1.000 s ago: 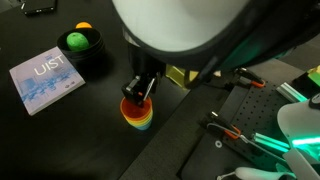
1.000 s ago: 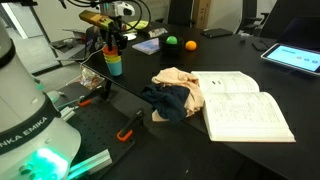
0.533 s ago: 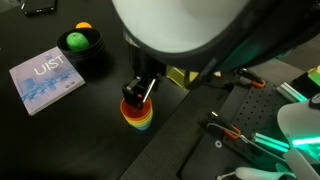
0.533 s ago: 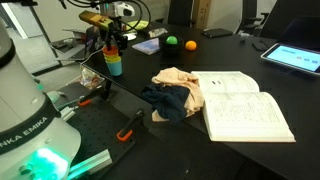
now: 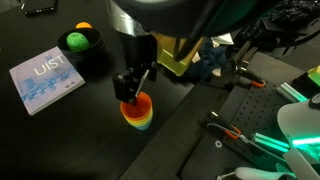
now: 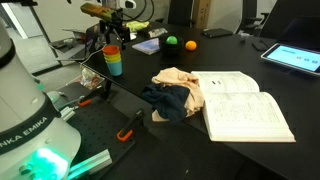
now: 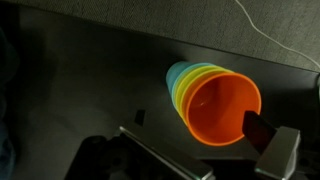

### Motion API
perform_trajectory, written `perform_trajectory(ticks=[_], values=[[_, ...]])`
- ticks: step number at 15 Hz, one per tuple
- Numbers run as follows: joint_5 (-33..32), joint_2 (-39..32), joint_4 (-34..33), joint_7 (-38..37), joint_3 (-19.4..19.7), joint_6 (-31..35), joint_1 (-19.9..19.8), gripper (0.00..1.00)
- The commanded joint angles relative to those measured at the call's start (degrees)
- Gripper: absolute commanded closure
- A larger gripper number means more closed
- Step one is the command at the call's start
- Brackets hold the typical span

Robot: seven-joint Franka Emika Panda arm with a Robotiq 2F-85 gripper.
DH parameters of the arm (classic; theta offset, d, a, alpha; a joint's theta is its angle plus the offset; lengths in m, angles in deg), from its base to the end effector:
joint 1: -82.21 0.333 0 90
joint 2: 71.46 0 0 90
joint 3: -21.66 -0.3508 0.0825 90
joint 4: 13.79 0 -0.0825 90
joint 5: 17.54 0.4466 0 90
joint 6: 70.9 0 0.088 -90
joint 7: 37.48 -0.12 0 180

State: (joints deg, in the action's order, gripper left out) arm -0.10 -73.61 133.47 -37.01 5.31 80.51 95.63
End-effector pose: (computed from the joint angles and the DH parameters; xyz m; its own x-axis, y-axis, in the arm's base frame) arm 0.4238 0.2368 0.2214 0.9660 0.2580 0.0144 0.2569 -0.9526 -0.1629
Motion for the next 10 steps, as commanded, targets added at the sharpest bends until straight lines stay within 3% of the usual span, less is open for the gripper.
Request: perform_trajectory(ticks=[1,6,10], values=[[-9.82,3.70,-2.39,-4.02,2.18,-2.93,-0.49,0.00],[-16.32,10.25,-3.29,-5.26,3.57,-9.20,-1.29,0.00],[-22.37,16.89,-0.09,-7.27,3.91,-7.22,-3.10,0.00]])
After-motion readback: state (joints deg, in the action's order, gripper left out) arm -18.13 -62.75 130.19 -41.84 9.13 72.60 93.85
